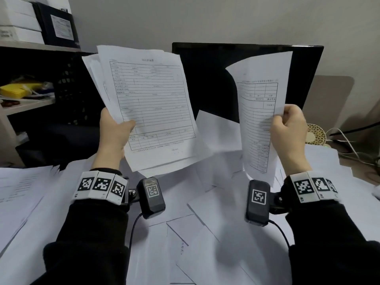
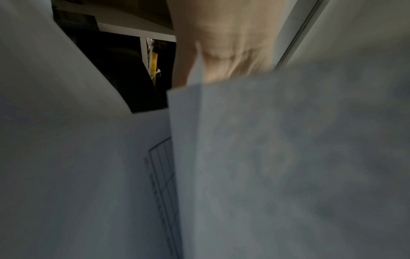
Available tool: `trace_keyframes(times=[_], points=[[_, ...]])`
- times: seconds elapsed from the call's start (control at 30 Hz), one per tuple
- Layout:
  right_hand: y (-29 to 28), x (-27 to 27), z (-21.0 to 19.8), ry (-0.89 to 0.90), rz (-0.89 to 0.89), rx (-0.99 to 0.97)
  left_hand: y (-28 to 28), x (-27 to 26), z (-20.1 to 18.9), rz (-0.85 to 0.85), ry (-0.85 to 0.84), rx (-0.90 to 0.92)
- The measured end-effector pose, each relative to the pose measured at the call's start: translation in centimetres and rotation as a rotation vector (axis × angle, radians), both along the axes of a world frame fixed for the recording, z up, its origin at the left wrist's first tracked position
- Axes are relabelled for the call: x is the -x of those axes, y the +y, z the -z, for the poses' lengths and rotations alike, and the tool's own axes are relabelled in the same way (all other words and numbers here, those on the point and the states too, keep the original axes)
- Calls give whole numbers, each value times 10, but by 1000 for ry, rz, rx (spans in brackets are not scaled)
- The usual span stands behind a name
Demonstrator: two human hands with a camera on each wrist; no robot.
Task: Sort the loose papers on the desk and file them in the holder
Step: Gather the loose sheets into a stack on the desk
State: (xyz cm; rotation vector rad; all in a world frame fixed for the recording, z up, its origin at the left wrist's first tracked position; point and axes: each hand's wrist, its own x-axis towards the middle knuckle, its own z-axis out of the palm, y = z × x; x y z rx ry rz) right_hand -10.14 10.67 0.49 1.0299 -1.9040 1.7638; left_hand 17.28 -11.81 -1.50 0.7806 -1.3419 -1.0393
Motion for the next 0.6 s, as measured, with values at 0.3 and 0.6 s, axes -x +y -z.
trace_keyframes(times=[0.3,0.6], points=[[3,-12,-11,511,187,13,23,25,0,160,-186,3],[8,-16,-13,436,244,176,35,35,-6,220,-222,22]])
